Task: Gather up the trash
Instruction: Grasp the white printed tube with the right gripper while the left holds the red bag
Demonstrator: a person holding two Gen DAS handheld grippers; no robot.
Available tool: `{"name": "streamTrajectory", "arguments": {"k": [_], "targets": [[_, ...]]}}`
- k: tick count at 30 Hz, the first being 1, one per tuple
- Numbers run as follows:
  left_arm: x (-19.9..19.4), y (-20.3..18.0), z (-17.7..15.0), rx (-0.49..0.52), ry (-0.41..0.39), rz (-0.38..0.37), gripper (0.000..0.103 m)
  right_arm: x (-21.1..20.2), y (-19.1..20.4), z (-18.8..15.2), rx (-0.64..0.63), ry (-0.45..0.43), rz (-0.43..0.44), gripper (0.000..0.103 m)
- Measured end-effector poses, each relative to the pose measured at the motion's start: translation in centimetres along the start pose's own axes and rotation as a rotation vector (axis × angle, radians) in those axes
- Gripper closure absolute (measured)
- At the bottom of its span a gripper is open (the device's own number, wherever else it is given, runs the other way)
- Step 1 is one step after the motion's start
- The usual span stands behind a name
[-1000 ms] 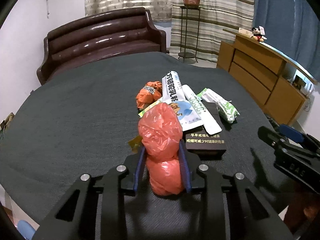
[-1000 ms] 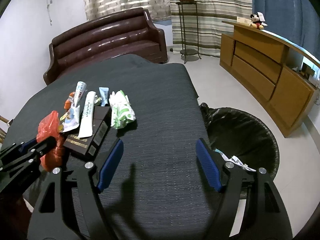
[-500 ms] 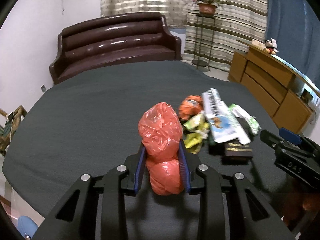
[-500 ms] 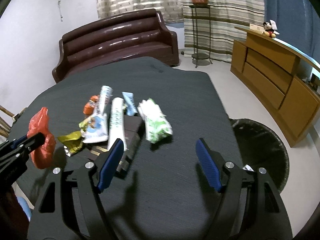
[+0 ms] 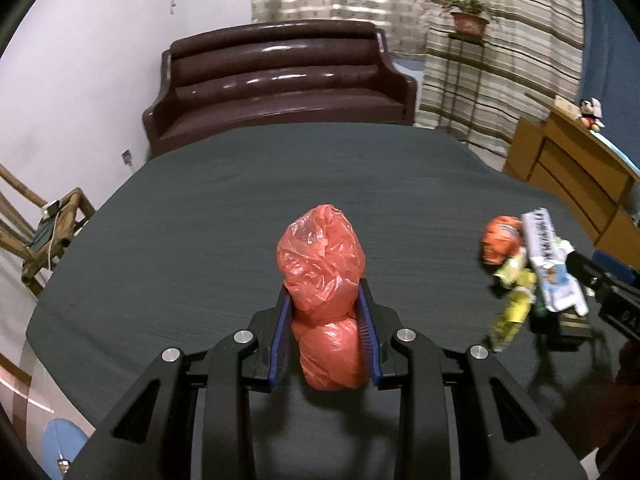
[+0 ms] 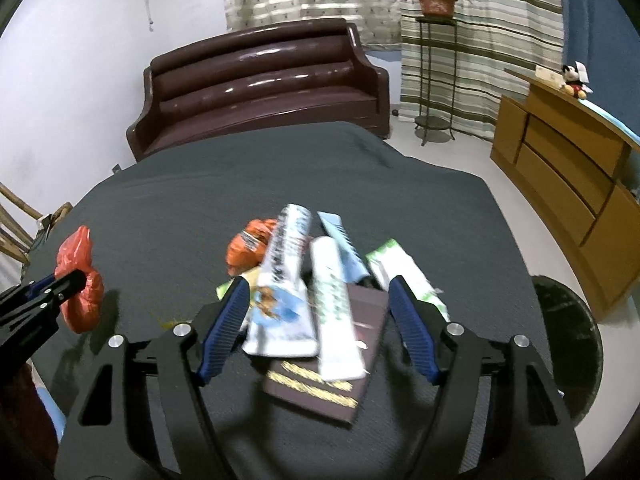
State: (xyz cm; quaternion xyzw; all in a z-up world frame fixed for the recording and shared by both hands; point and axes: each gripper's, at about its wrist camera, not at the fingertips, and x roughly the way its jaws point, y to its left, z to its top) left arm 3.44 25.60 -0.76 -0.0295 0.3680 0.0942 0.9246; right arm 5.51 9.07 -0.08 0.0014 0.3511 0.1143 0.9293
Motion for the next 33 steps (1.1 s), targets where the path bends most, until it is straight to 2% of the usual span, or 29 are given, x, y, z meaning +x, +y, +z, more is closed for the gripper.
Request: {"name": "streamTrajectory", "arguments": {"k": [7,14,17,19,23,33], "targets": [[1.4,2.5,0.6,-0.030,0.023,0.026,0.071,2.1,2.0,1.0,-0.040,0.036,-0.011,0.050],[2.0,3.0,0.7,-0.039,0.035,0.013,0.071,3.5,2.8,0.9,-0.057,0.085,-0.031,0.074],[2.1,2.6,1.2,-0.044,0.036,0.010,0.071,3.4,2.9,0.8,-0.065,0.079,-0.042,0.074],[2.2,2.6,1.2,-0.044,0.034,0.009,0.071,3.3,3.1,0.8,-0.071,0.069,-0.041,0.080],[1.8,2.3,1.0,-0.042,0.029,0.004,0.071,2.6,3.0,0.8,-0.069,0.051,-0.038,0.084],[-0.1,-0.9,0.8,0.001,-0.001,-0.063,0.071,0.0,0.8,0.4,-0.041,0.009,-0.045,0.086]]}}
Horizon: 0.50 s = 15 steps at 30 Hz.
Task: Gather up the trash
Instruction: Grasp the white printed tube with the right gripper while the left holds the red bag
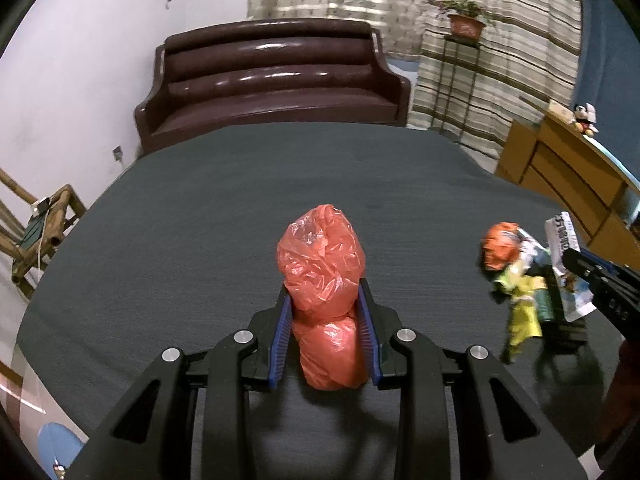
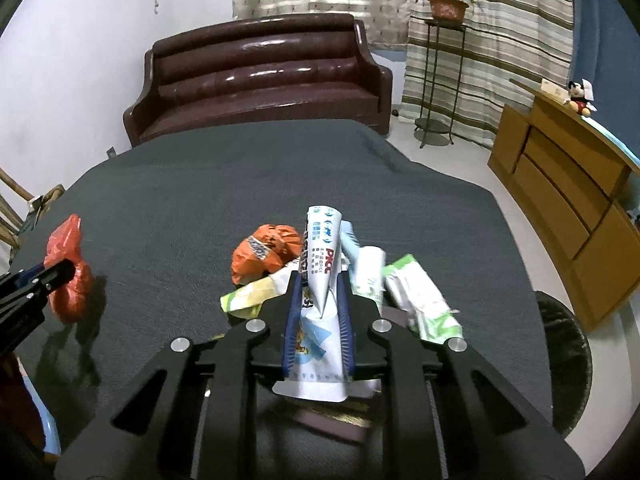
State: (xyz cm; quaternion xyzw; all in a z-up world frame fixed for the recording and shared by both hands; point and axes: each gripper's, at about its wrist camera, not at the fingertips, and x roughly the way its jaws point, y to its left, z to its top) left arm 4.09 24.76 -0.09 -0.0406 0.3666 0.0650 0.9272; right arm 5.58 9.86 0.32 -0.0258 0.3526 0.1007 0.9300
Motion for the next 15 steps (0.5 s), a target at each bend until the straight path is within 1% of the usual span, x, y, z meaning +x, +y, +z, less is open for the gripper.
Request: {"name": "streamTrajectory", "arguments": {"k": [7,15], "targets": [[-1.4,-3.8,0.0,0.039,-0.026,-0.077,0.071,-2.6,-3.2,-0.9,0.035,-0.034,-0.034,0.086],[-2.6,-10.2,-0.4,0.126,-0.049,-0.188,0.071,-5.3,-8.3,-2.4,0.094,-0.064,-0.109,0.086]]}}
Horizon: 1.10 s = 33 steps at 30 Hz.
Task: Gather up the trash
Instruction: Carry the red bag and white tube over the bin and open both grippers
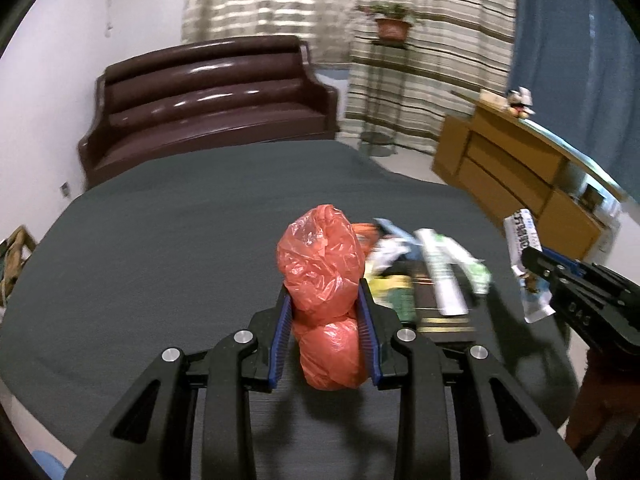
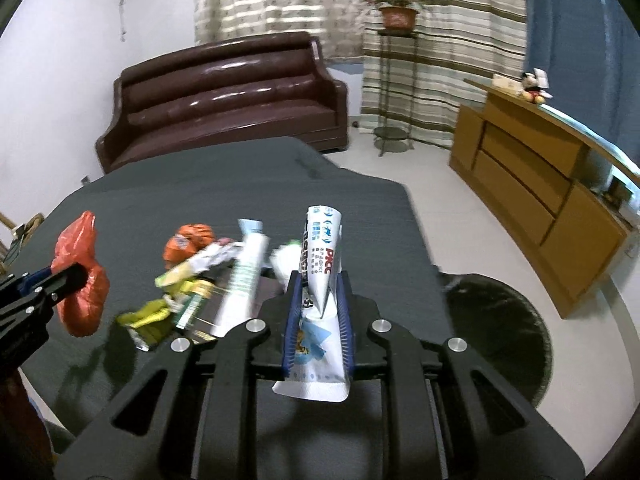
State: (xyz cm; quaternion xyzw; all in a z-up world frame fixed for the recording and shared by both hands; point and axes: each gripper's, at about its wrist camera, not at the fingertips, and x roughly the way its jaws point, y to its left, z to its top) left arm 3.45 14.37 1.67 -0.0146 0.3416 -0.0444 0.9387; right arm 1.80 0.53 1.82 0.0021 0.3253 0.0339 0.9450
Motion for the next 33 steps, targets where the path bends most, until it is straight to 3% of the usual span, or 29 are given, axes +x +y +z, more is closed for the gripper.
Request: {"name": "streamTrajectory", "arguments": {"k": [16,33], "targets": [[2.4,-13.5,-0.1,0.183,-0.015,-0.197,0.071,-1.8,-11.6,-2.6,0.118,-0.008,-0.151,0.086],[5.1,-20.5,-0.4,0.251,0.017,-0.223,0.071,-0.9,-18.0,-3.7,0.179,-0.011,-0.204,0.086]]}}
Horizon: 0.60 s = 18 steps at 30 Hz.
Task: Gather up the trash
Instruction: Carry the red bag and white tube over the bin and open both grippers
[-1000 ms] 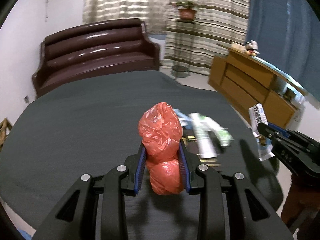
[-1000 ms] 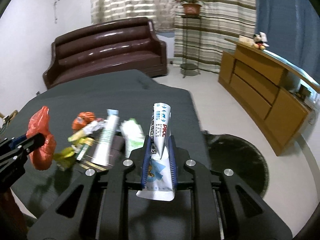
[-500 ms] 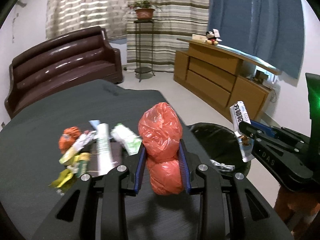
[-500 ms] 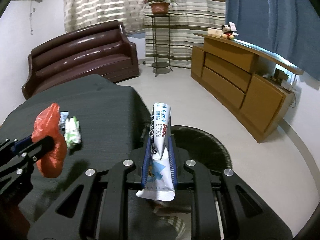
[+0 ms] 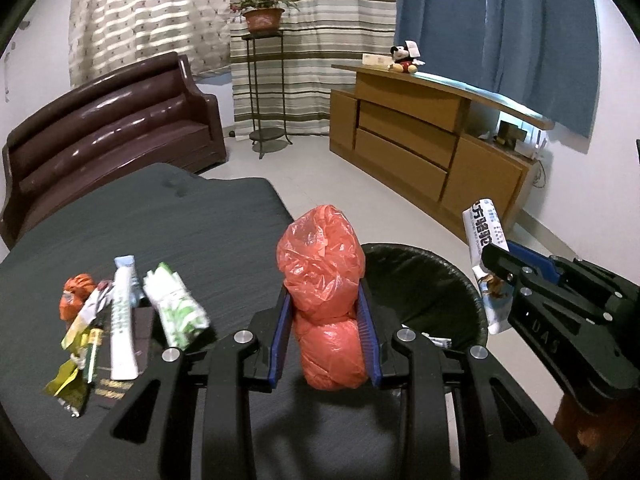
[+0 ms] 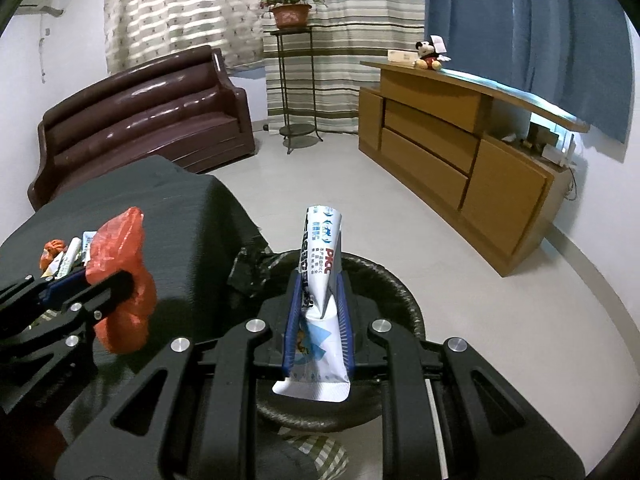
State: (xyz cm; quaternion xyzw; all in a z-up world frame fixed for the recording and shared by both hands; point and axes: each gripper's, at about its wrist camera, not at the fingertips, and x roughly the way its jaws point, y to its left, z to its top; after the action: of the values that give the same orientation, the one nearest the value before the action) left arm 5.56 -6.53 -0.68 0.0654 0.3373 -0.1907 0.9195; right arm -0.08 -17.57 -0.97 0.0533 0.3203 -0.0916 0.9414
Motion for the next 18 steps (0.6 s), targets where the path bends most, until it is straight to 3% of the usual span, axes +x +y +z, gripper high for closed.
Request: {"name": "streamTrajectory", "arguments": {"k": [18], "targets": [[3.5,-3.7,1.3,0.054,0.032,0.000,0.071,2.1,-2.7,-0.1,0.051,0.016,-0.005,0.085]]}}
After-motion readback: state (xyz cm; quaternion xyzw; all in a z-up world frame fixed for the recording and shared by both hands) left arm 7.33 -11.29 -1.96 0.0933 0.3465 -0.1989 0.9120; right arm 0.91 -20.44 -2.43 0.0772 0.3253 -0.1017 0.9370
